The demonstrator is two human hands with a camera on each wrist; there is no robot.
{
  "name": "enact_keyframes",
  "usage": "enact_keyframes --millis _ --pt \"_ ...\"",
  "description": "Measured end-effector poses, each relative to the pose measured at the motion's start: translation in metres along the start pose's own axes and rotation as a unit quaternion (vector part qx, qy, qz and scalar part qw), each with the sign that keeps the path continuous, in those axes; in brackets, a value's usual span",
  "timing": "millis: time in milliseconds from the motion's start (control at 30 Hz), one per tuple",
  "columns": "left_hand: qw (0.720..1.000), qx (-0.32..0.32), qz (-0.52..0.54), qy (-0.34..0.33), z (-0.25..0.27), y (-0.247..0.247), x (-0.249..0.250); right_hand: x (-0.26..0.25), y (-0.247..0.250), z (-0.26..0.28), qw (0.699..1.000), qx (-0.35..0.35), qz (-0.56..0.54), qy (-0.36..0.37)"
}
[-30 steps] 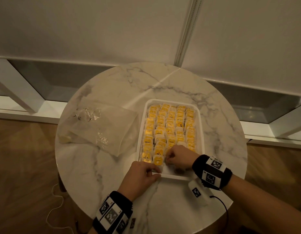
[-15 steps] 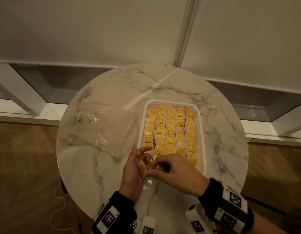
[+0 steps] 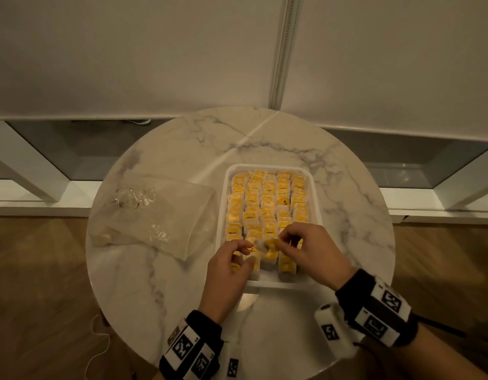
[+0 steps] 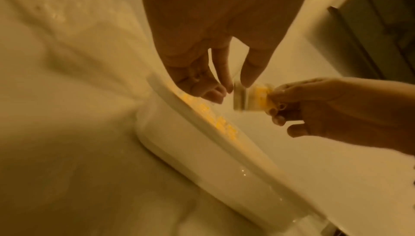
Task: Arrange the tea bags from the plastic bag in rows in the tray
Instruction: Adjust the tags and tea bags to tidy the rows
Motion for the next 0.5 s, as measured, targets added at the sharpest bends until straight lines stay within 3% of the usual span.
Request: enact_keyframes --millis 167,333,500 --pt "0.99 -0.021 -0.108 -0.087 0.0 0.003 0.008 0.01 -0.019 -0.005 0.981 -0.137 0.131 0.032" --pt "0.979 -0.061 -0.148 -0.128 0.007 -0.001 0.005 0.015 -0.047 -0.011 0.951 -0.273 0.142 0.036" --pt "0.976 -0.058 -0.157 -0.137 0.016 0.001 0.001 0.02 -0.063 -0.033 0.945 -0.271 0.181 0.023"
Point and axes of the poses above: each hand's wrist, its own z-axis away from the middle knuckle, its own y-axis out of the back of the hand, x = y × z, the point moved 7 cm from there along -z, towards the middle knuckle, and after that the axes turned 5 degrees about z, right-handed, at the moved point
